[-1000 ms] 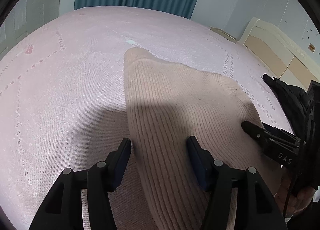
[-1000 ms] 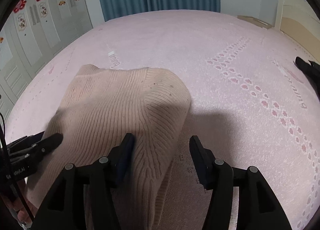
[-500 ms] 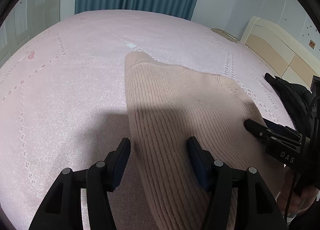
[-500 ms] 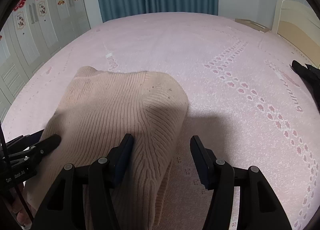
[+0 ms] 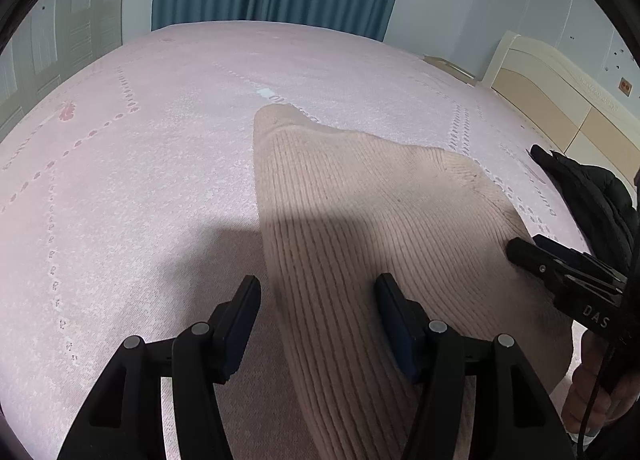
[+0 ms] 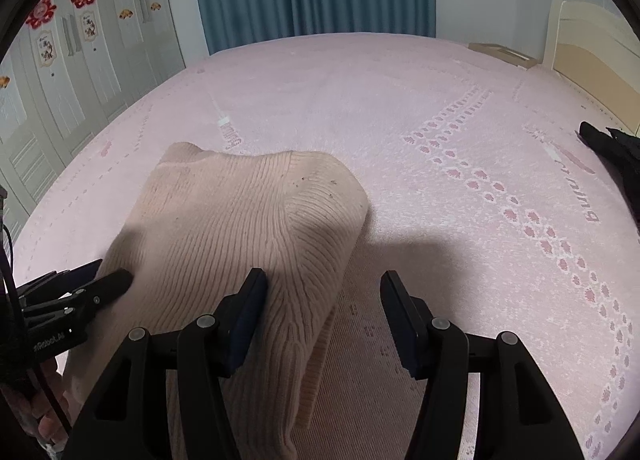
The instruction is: Fold small clothes
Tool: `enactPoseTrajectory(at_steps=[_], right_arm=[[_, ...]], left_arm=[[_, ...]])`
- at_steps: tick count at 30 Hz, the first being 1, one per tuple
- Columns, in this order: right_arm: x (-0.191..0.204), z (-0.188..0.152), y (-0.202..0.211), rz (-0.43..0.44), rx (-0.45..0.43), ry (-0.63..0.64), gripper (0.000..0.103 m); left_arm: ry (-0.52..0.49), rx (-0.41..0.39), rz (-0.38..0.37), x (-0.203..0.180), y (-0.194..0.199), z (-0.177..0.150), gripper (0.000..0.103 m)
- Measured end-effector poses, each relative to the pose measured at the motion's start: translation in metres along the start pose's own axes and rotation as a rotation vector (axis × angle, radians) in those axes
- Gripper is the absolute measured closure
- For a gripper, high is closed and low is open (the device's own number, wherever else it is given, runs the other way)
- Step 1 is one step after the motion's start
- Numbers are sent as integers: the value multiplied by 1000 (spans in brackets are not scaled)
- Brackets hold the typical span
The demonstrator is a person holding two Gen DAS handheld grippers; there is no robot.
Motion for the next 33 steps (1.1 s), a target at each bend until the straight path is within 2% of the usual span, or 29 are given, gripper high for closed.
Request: enactPoseTrajectory(at_steps=[5, 7, 10, 13, 15, 19, 21, 23, 25, 28, 30, 33], right_arm=[[-1, -4, 19, 40, -26, -25, 46], [4, -7, 25, 87, -25, -28, 46], [13, -12, 24, 103, -7, -1, 46], [20, -23, 8, 49, 71, 57, 47], [20, -26, 4, 51, 92, 46, 47], [14, -19, 12, 44, 66, 15, 47], [11, -10, 19, 43, 24, -11, 47], [8, 2, 23, 34, -28, -26, 47], [4, 10, 18, 23, -41, -56, 47], [3, 12, -8, 16, 18, -73, 55], [4, 6, -27, -23, 80, -41, 55], [5, 9, -26, -54, 75, -16, 55]], left_arm=[[-2, -11, -11, 1, 8, -2, 44], [1, -17, -30, 2, 16, -4, 45], [-1, -23, -64, 1, 29, -9, 46], [-19, -4, -77, -2, 34, -19, 46], [-47, 16, -58, -3, 31, -25, 45], [-33, 9, -73, -2, 29, -18, 44], [-6, -1, -80, 1, 27, -10, 44], [2, -9, -56, 4, 22, -2, 44], [33, -5, -56, 9, 13, 6, 45], [69, 15, -66, 12, 2, 11, 47], [59, 19, -60, 12, -4, 12, 47], [49, 7, -65, 7, -2, 15, 55]])
Point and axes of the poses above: each gripper's, at about its wrist camera, not at the fingertips, and y roughly against the way its jaws point, x to its left, z to its top, the point moved 9 cm from there along -y, roughly the way its jaws point, and after that the axes turned 8 degrees about y, right-handed, at the moved point
